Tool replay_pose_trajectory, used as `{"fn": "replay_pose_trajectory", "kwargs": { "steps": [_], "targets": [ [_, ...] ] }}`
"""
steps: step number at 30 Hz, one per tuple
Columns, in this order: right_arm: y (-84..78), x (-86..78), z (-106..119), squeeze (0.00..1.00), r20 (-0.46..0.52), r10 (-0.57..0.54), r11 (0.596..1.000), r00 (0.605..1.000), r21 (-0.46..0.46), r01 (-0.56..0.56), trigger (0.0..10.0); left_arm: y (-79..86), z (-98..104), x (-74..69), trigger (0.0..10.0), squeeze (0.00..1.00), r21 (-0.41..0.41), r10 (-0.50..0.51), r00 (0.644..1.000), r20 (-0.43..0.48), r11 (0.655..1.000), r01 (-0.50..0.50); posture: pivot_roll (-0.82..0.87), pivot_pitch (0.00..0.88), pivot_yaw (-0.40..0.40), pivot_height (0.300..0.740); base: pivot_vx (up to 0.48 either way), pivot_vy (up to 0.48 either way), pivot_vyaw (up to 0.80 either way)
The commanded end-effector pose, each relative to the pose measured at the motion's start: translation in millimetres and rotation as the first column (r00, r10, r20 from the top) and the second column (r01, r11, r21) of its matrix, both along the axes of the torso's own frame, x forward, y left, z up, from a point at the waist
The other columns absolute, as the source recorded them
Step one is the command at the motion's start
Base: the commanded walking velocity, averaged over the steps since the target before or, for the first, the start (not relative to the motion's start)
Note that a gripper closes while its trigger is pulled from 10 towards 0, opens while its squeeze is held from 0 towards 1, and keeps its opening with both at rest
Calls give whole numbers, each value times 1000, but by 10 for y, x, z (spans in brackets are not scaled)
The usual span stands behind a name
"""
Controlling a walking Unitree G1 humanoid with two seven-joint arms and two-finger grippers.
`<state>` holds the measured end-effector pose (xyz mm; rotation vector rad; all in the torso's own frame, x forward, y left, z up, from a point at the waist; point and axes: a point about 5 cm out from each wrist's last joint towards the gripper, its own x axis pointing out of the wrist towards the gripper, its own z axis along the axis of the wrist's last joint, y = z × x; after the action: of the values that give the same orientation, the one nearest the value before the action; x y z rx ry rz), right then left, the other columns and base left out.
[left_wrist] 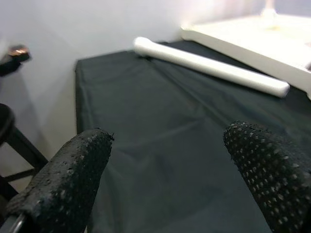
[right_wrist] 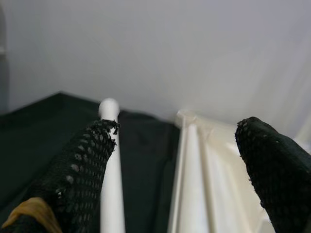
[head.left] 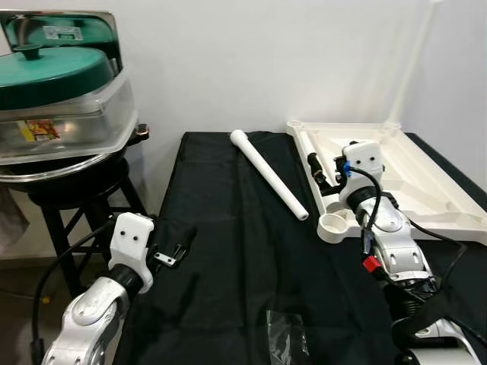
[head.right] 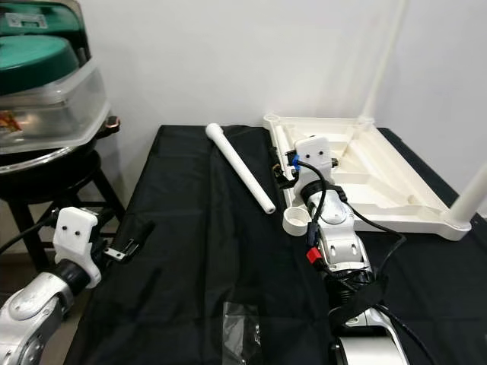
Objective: Building children table
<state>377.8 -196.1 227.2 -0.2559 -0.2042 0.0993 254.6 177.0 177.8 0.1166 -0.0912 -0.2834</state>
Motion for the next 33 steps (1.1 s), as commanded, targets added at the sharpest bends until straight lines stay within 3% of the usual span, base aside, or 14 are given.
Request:
{"fn": "replay_pose_trajectory", "kwargs": {
  "steps": [1,19,28,30,33],
  "targets": [
    [-40,51,-8,0,-21,4,1000,1000,-1,-4,10000,11,-3,-46,10000,0,6,-9,999,-32,1000,9,116,186,-23,740,0,0,0],
    [-111,174,-15,0,-85,34,998,996,-44,-38,10000,-56,61,-391,10000,0,9,-14,994,-105,1000,15,124,349,-52,740,0,0,0],
    [-51,326,301,0,-50,99,995,994,-15,-100,10000,-55,113,-561,10000,0,7,7,990,-144,1000,-6,143,384,-63,740,0,0,0],
    [-6,379,479,0,-29,101,993,994,65,-99,10000,-62,110,-604,10000,0,8,12,987,-158,1000,-11,148,391,-62,740,0,0,0],
    [19,394,537,0,-21,106,990,994,93,-104,10000,-64,110,-618,10000,0,9,14,986,-164,1000,-13,147,392,-62,740,0,0,0]
  ]
}}
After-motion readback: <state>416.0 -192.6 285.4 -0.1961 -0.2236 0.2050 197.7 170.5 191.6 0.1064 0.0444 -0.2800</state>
